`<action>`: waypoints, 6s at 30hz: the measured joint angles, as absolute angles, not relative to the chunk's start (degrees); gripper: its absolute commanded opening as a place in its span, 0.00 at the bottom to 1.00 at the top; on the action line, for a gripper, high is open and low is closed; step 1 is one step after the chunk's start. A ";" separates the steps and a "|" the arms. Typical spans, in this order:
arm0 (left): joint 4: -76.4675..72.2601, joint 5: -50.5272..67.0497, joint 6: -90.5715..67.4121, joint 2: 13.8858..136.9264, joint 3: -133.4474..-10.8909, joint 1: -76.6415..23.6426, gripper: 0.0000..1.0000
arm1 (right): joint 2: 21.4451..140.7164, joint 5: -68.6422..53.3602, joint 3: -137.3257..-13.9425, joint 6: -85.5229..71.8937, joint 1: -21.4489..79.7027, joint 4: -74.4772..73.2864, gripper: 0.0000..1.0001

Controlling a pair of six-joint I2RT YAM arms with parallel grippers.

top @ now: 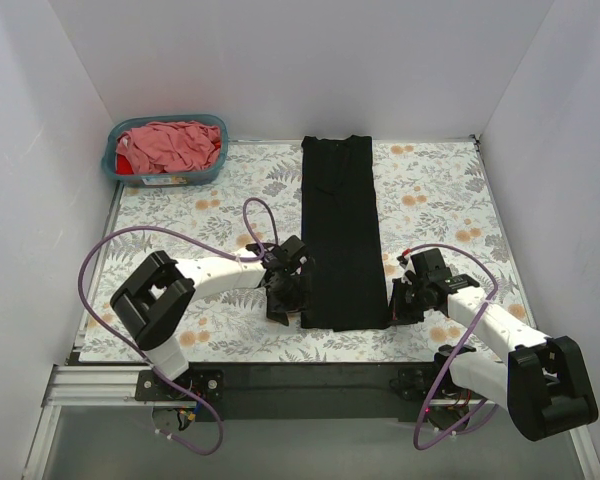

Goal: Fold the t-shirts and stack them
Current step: Fold the tshirt

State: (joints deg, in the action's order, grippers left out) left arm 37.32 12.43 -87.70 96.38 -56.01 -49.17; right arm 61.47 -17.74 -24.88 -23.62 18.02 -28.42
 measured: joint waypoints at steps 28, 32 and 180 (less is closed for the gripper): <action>39.16 13.17 -91.55 96.07 -53.58 -53.54 0.00 | 57.19 -25.67 -23.00 -24.75 18.59 -30.33 0.01; 43.11 13.58 -93.58 88.71 -47.77 -56.55 0.00 | 50.35 -29.41 -22.48 -25.36 19.38 -35.03 0.01; 25.85 7.33 -87.11 72.10 -40.36 -33.08 0.48 | 83.55 -41.50 -33.15 -20.88 10.76 -3.18 0.51</action>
State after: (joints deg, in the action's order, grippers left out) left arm 25.85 7.33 -87.11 72.10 -40.36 -33.08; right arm 83.55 -41.50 -33.15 -20.88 10.76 -3.18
